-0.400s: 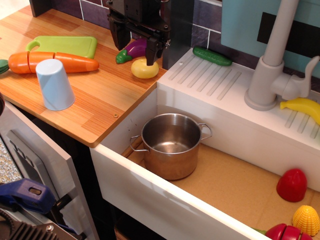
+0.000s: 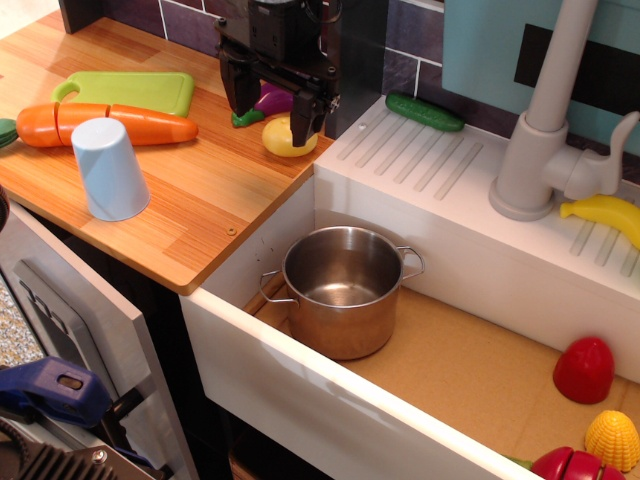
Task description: Put potato in pot or pan
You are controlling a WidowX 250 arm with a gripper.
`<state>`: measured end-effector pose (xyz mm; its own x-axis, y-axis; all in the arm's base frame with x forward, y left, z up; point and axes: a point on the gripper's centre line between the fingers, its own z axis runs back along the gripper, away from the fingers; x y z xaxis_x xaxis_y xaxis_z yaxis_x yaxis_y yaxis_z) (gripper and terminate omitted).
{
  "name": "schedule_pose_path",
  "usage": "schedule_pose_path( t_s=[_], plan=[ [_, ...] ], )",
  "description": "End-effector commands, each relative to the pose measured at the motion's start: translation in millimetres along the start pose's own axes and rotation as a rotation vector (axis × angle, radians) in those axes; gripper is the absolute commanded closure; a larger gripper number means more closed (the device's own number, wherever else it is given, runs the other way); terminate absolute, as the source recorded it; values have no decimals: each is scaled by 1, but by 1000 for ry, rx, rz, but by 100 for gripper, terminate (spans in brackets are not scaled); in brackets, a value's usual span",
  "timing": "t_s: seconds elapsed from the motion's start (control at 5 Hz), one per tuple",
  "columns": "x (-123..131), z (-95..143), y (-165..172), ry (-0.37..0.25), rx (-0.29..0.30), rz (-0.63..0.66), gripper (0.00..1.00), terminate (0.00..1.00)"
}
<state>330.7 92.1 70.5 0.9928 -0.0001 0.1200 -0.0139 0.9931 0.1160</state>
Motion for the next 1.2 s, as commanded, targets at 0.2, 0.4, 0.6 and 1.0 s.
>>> schedule_pose_path(
  t_s=[0.2, 0.4, 0.6, 1.0],
  plan=[
    [30, 8, 10, -120, 24, -29, 0, 0],
    [35, 0, 13, -140, 13, -54, 0, 0],
    [41, -8, 15, -157, 5, -69, 0, 0],
    [49, -25, 21, -161, -19, -91, 0, 0]
  ],
)
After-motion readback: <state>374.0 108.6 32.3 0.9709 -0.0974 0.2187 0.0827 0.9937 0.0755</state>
